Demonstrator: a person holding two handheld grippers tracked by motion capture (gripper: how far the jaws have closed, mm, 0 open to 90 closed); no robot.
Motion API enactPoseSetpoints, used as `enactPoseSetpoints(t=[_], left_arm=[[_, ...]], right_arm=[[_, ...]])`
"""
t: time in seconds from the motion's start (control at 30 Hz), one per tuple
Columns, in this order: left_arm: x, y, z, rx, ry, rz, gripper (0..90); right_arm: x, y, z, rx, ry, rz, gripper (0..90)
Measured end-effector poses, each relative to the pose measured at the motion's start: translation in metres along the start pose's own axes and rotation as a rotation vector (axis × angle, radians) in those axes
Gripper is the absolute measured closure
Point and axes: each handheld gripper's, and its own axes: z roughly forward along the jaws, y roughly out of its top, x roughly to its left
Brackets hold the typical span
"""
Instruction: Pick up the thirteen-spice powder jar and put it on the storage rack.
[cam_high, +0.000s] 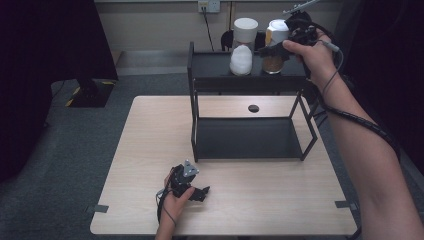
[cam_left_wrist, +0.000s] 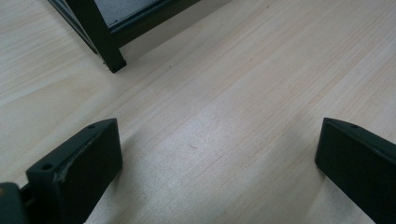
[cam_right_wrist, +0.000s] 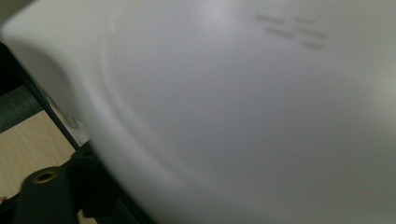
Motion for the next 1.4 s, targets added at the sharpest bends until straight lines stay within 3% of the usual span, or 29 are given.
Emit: enactPoseSetpoints(t=[0.27, 0.6, 1.23, 1.4], left_arm=[[0.0, 0.0, 0.0, 0.0, 0.0, 0.0, 0.0], [0.0, 0.0, 0.0, 0.0, 0.0, 0.0, 0.0], [0.0, 0.0, 0.0, 0.0, 0.002, -0.001, 0.0], [0.0, 0.0, 0.0, 0.0, 0.002, -0.001, 0.0]], right_arm=[[0.008, -0.011, -0.008, -0.027, -0.029, 0.03, 1.0], [0.017, -0.031, -0.023, -0.06, -0.044, 0.085, 0.7], [0.048, -0.068, -0.037, -0.091, -0.065, 0.067, 1.3], [0.055, -0.08, -0.038, -0.102, -0.044, 0.066, 2.6]])
